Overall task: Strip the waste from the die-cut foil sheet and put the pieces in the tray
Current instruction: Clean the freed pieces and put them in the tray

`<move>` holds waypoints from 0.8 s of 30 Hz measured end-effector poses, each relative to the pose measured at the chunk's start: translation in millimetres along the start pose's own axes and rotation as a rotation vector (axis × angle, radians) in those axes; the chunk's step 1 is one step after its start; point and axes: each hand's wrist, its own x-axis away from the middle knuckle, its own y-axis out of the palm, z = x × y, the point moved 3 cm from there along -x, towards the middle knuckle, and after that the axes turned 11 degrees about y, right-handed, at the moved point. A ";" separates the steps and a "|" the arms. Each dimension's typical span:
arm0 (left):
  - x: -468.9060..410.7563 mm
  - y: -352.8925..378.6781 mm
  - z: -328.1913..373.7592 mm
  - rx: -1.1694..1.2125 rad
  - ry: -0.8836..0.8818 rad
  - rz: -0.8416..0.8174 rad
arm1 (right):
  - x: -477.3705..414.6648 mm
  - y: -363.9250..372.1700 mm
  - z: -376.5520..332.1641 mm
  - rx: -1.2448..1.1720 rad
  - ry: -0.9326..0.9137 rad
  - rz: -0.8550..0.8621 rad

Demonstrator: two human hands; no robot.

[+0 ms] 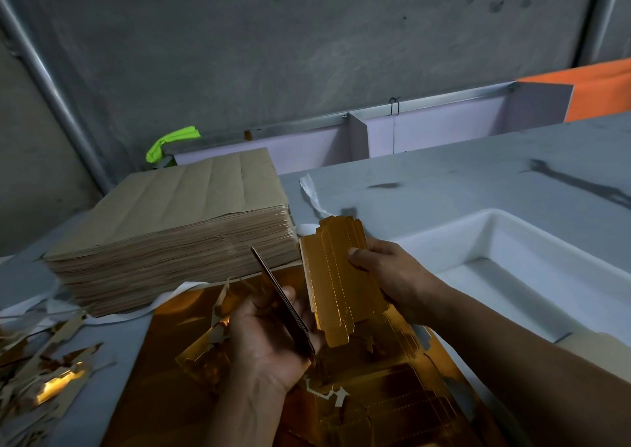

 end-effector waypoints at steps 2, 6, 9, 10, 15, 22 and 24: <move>0.1 0.5 0.6 0.013 0.001 0.000 | -0.2 0.7 0.1 0.007 0.006 0.001; 0.0 -0.4 -1.0 0.040 -0.027 -0.009 | 0.0 0.5 0.3 0.025 0.022 0.005; 0.2 -1.7 -1.9 0.046 -0.052 -0.028 | 0.3 0.3 0.0 0.041 0.023 0.010; 0.4 -1.6 -2.3 0.035 -0.063 -0.038 | 0.1 0.5 -0.2 0.041 0.020 0.011; 2.8 0.2 -7.3 0.038 -0.191 -0.121 | 0.5 -0.1 -2.7 0.027 -0.041 0.045; 7.9 3.6 -9.1 0.073 -0.247 -0.196 | 2.7 -0.8 -6.3 0.031 -0.084 0.088; 8.8 3.1 -7.8 0.074 -0.244 -0.204 | 4.0 -0.4 -6.9 0.027 -0.082 0.089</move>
